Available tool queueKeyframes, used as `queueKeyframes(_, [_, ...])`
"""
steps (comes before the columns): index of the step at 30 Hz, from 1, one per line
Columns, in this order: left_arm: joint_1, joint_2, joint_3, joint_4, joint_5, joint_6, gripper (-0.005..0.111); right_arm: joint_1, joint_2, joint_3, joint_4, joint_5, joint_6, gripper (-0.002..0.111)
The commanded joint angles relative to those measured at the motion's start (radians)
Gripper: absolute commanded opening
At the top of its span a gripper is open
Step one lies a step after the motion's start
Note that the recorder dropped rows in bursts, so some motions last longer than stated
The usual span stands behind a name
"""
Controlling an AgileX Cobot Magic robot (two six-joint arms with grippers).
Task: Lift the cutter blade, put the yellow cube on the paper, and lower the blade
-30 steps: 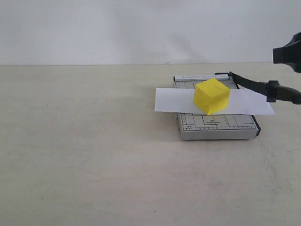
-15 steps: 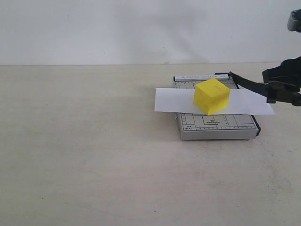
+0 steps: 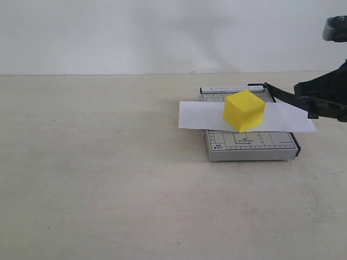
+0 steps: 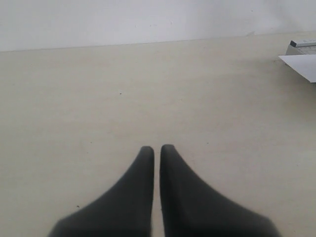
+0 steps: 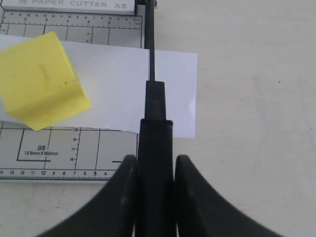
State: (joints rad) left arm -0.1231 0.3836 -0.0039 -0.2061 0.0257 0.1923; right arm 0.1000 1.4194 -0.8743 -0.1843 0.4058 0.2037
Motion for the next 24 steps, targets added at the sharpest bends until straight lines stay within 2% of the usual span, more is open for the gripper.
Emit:
queueKeyframes(1, [0.002, 0.002, 0.004, -0.008, 0.001, -0.009, 0.004, -0.011, -0.001, 0.002, -0.031, 0.051, 0.003, 0.000])
queueKeyframes(8, [0.002, 0.002, 0.004, -0.008, 0.001, -0.009, 0.004, -0.011, 0.021, 0.029, 0.018, 0.048, 0.003, 0.000])
queueKeyframes(15, [0.002, 0.002, 0.004, -0.008, 0.001, -0.009, 0.004, -0.011, 0.129, 0.108, 0.044, 0.010, 0.003, 0.000])
queueKeyframes(24, [0.002, 0.002, 0.004, -0.008, 0.001, -0.009, 0.004, -0.011, 0.237, 0.119, 0.049, -0.036, 0.001, 0.000])
